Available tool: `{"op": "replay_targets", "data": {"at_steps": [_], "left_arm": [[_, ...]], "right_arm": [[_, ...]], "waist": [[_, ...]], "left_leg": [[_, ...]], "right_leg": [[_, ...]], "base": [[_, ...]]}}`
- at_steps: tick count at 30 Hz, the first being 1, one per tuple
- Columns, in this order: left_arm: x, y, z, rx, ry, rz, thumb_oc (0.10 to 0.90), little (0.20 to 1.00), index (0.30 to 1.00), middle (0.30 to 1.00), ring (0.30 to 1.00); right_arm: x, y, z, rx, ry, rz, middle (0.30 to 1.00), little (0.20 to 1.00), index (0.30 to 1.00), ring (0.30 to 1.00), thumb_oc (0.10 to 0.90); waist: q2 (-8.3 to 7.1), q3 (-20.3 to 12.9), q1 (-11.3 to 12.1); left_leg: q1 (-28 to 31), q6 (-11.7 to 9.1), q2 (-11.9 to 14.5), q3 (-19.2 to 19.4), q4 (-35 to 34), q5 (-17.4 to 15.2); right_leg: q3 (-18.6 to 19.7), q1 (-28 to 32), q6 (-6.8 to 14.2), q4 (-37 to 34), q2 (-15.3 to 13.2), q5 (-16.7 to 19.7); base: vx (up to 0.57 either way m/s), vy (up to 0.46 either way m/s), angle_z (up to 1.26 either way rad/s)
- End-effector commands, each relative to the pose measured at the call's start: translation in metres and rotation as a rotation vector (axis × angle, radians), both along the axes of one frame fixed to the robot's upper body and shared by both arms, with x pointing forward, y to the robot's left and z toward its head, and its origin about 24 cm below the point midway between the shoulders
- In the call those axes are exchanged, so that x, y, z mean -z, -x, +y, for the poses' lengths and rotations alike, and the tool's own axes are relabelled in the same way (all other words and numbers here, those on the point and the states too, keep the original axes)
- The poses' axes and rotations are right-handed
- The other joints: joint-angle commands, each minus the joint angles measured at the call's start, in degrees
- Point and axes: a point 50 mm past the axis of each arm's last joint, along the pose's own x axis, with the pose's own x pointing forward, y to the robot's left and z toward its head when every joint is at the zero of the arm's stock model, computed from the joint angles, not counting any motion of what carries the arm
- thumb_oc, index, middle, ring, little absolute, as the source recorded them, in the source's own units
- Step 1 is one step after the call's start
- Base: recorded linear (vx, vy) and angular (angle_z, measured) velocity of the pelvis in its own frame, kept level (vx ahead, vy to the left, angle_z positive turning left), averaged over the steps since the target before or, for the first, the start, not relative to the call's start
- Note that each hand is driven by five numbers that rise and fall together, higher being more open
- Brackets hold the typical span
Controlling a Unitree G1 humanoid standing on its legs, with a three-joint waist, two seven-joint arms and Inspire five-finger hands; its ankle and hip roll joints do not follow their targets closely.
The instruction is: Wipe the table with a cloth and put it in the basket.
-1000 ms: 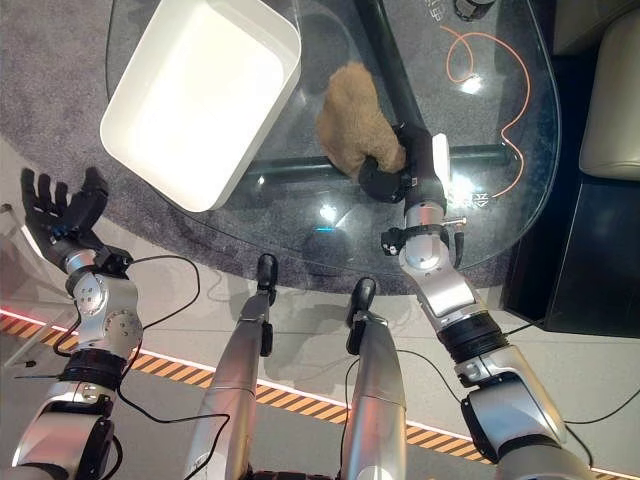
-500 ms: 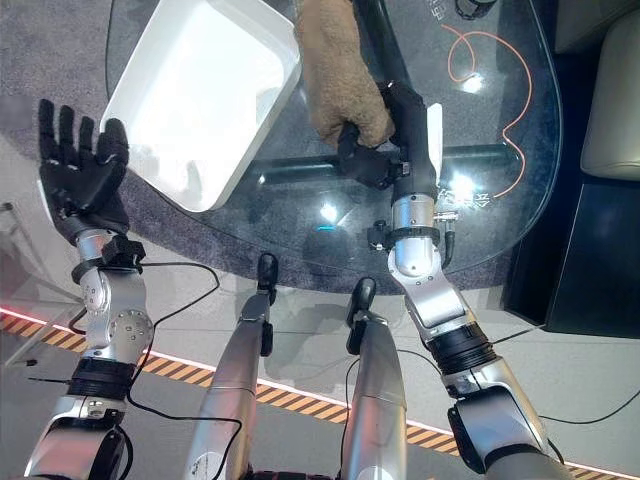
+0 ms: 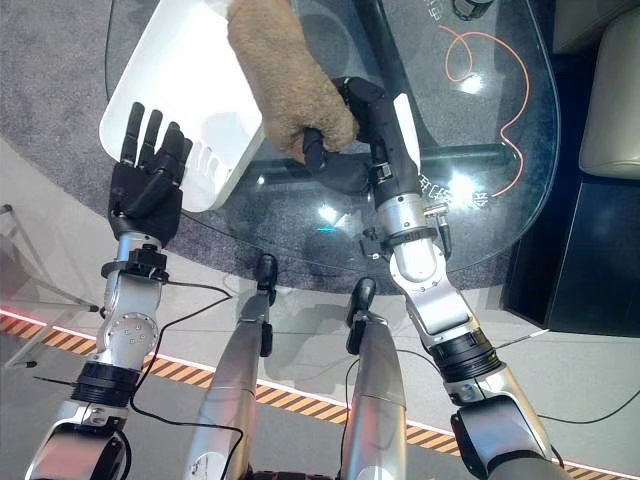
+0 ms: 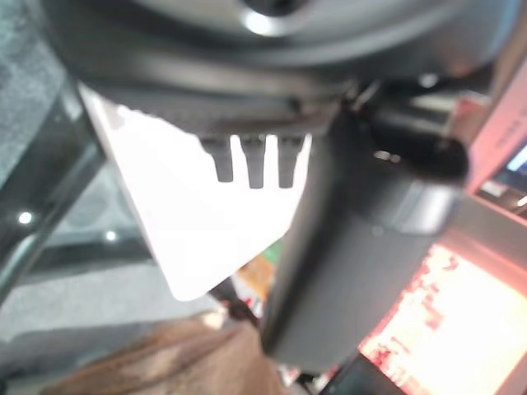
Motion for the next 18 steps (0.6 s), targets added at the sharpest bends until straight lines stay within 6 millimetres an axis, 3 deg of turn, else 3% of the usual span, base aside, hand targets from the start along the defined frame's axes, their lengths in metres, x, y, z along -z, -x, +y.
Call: {"op": "replay_targets", "data": {"at_steps": [1,18], "left_arm": [[-0.045,0.011,-0.006,0.108,0.022,-0.247,0.800,0.900,0.900,0.900,0.900],[-0.045,0.009,-0.028,0.286,0.051,-0.244,0.800,0.900,0.900,0.900,0.900]], "right_arm": [[-0.077,0.060,0.033,-0.331,-0.052,-0.441,0.300,0.200,0.300,0.300,0.100],[-0.068,0.057,0.055,-0.461,0.114,-0.330,0.300,0.200,0.300,0.300,0.100]], "waist": [[-0.79,-1.61,-0.85],[-0.85,-1.61,-0.68]], "left_leg": [[3.29,3.62,-3.40,4.72,6.15,-6.05],[3.56,3.50,-3.55,4.88,5.37,-5.58]], "right_leg": [[-2.49,5.07,1.73,-9.39,2.93,7.24],[-2.88,5.29,1.89,-9.93,2.72,7.57]], "base": [[0.00,0.000,0.00],[0.00,0.000,0.00]]}}
